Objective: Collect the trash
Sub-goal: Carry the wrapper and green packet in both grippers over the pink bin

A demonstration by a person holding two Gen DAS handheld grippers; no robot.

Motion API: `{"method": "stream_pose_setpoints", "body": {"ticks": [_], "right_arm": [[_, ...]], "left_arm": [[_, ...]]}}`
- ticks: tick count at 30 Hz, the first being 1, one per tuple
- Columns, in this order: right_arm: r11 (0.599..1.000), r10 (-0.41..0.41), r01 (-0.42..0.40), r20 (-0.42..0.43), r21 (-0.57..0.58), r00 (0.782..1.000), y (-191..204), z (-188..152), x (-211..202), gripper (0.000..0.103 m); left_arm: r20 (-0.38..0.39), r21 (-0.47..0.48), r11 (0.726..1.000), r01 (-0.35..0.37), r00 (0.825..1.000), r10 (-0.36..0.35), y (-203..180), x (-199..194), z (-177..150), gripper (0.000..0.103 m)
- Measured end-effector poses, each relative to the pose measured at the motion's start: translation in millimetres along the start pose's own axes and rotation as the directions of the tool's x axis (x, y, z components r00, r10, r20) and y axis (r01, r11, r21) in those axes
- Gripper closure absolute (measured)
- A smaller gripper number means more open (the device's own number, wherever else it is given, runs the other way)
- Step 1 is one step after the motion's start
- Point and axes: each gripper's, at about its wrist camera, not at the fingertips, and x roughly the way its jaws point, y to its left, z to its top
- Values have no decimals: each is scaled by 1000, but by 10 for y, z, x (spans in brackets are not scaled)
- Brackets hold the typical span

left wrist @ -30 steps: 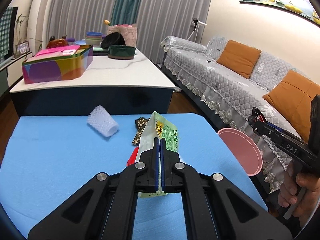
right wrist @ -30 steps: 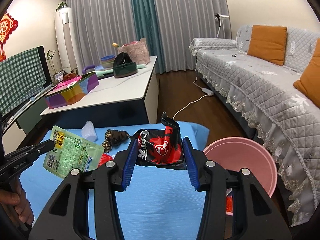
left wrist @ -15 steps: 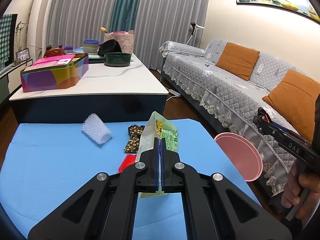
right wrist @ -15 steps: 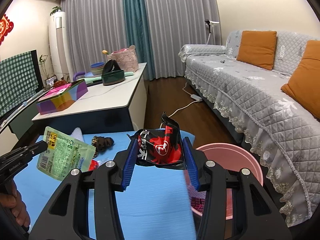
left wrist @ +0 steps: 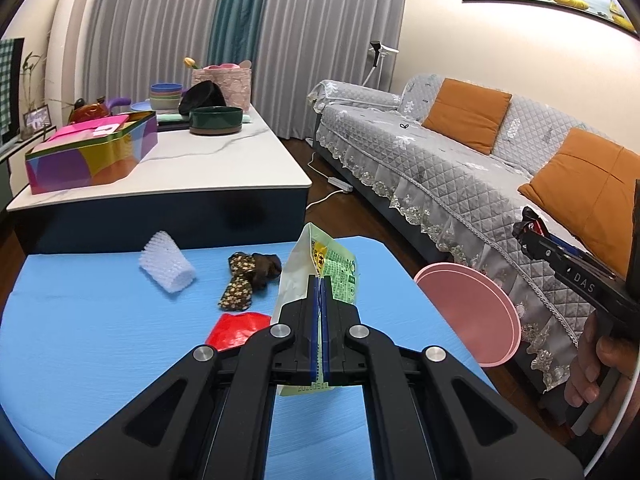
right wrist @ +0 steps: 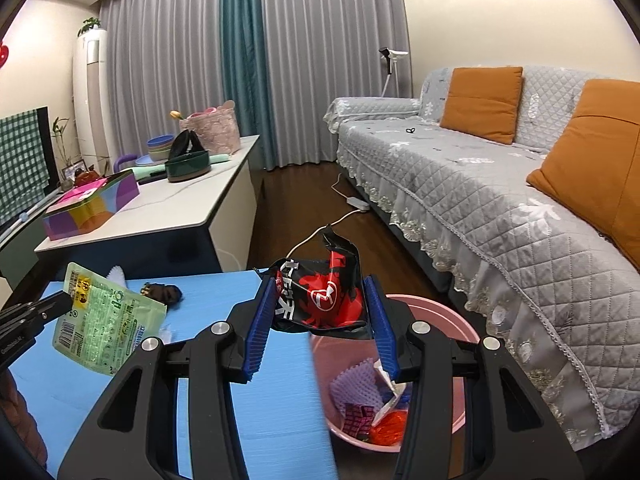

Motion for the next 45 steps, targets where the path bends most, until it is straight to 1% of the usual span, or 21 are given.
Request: {"method": "stream_pose_setpoints", "body": {"ticks": [8,22,27,38,45], "right_arm": [[999,-32,32,6,3,999,-183,-8,21,57],[996,-81,81,23,29,996,-498,9,105,57],[994,-102,101,17,48,995,-617,-23,158,57],[987,-161,161,-5,30,987,-797,-118,352,57],[981,-188,189,-30,41,982,-970,-170,495,57]], "left_arm": [[-2,35,999,9,1000,-9,-246,79,38,102],[-9,67,997,31,1000,-30,-661,318,169,102],[-18,81,996,43,999,-42,-842,446,190,102],[-42,110,990,90,995,-86,-1251,847,227,102],[-55,119,986,115,992,-110,-1429,1097,269,102]]}}
